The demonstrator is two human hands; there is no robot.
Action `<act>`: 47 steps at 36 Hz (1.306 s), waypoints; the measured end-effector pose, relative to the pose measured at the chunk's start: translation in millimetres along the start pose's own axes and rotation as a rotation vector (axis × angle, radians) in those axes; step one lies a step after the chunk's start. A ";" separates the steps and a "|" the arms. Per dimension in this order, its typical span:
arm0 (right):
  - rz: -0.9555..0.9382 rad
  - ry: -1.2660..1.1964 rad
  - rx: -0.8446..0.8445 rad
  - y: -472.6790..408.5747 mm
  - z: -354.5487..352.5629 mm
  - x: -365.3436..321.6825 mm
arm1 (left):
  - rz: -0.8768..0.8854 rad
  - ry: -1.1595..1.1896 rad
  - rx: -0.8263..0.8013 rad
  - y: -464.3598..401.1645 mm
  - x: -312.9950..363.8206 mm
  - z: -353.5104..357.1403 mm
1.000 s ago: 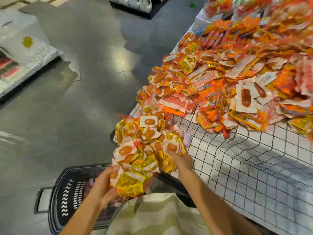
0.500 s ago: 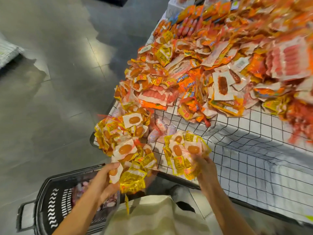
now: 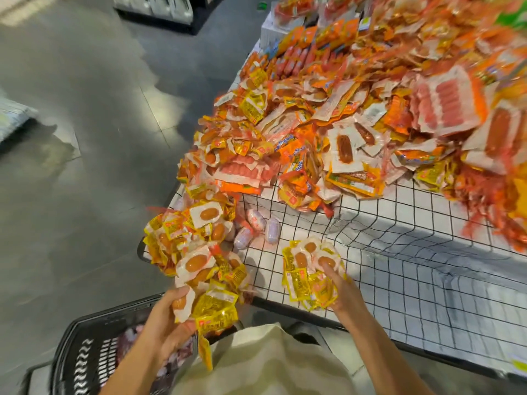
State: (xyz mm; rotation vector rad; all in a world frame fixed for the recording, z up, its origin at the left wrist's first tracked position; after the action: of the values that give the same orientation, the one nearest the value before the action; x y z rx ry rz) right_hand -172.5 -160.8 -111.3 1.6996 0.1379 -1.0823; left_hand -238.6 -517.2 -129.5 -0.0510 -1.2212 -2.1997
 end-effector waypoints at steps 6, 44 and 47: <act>0.009 -0.009 0.025 7.9 -2.6 -0.7 | 0.006 0.030 -0.003 7.0 -4.2 -1.7; -0.181 -0.709 0.219 145.4 -281.1 93.9 | 0.005 -0.360 -0.075 47.9 -235.8 185.2; -0.195 -0.749 0.234 163.9 -329.7 121.6 | -0.060 -0.460 -0.125 52.1 -302.8 215.6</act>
State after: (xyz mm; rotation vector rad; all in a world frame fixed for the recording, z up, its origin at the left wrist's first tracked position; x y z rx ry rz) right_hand 183.8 -12.2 -74.4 1.3876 -0.3171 -1.8687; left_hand -20.1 -219.5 -62.3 -0.6075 -1.3300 -2.3938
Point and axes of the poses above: each hand's wrist, its own y-axis away from the middle knuckle, its own z-axis out of the palm, x = y × z, the point moved 8 cm from there along -y, towards the middle knuckle, and after that the axes turned 5 degrees about y, right-handed, at the moved point
